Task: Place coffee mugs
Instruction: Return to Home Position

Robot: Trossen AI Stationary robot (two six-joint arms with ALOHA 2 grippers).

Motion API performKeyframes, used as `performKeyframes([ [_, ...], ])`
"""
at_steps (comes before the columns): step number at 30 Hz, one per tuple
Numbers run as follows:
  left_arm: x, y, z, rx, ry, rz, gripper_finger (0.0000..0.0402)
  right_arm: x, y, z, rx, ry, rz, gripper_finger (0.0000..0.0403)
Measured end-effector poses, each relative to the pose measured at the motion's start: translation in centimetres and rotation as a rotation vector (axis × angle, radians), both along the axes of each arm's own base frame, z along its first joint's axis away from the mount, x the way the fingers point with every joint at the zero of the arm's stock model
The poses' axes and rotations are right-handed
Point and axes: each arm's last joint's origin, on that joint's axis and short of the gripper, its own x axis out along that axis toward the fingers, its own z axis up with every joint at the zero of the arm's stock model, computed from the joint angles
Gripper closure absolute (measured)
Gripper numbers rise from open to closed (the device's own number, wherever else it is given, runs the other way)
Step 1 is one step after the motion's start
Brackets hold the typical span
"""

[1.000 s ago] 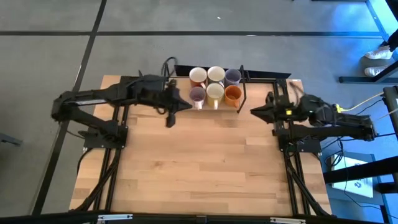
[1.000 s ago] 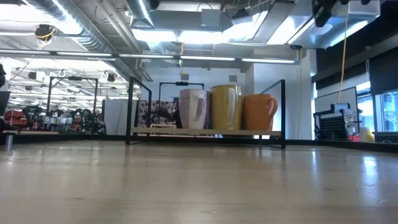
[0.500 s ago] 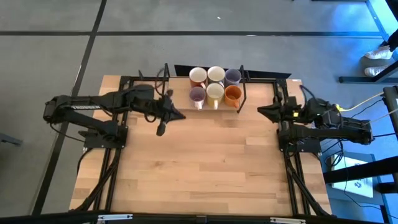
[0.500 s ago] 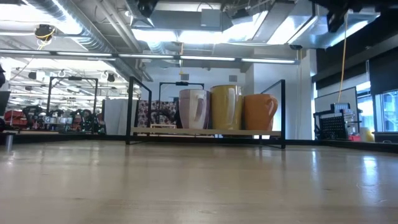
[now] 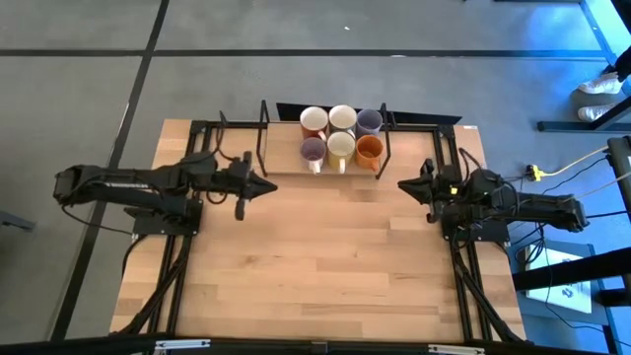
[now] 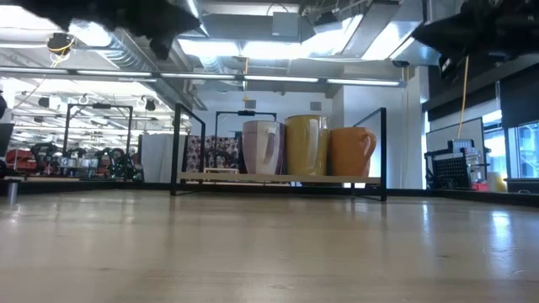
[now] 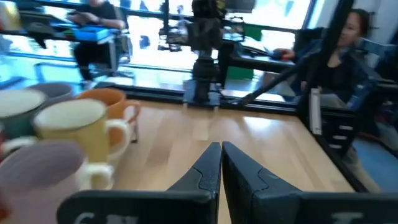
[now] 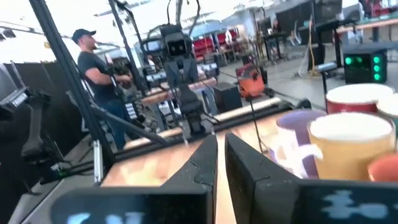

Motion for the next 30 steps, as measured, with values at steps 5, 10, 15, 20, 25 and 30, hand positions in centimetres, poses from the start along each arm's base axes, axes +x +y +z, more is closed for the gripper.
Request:
performKeyframes([
  [5, -2.3, -0.1, -2.2, -0.04, -0.027, 0.072, 0.0395, 0.1, -0.1, -1.6, 0.007, 0.026, -0.019, 0.0384],
  [10, -4.1, -0.4, -4.6, -0.112, -0.032, 0.085, 0.0395, 0.2, -0.2, -2.4, 0.038, -0.035, -0.06, 0.0384],
  [15, -5.5, -0.6, -6.3, -0.14, -0.061, 0.101, 0.0395, 0.3, -0.2, -3.3, 0.032, -0.077, -0.061, 0.0384],
  [20, -6.6, -0.9, -7.8, -0.141, -0.104, 0.084, 0.0395, 0.3, -0.3, -4.4, 0.035, -0.117, -0.081, 0.0384],
  [25, -7.6, -1.0, -8.9, -0.132, -0.167, 0.077, 0.0395, 0.3, -0.3, -4.4, 0.032, -0.125, -0.082, 0.0384],
  [30, -8.4, -1.1, -9.8, -0.129, -0.238, 0.073, 0.0395, 0.3, -0.3, -4.5, 0.032, -0.116, -0.081, 0.0384],
])
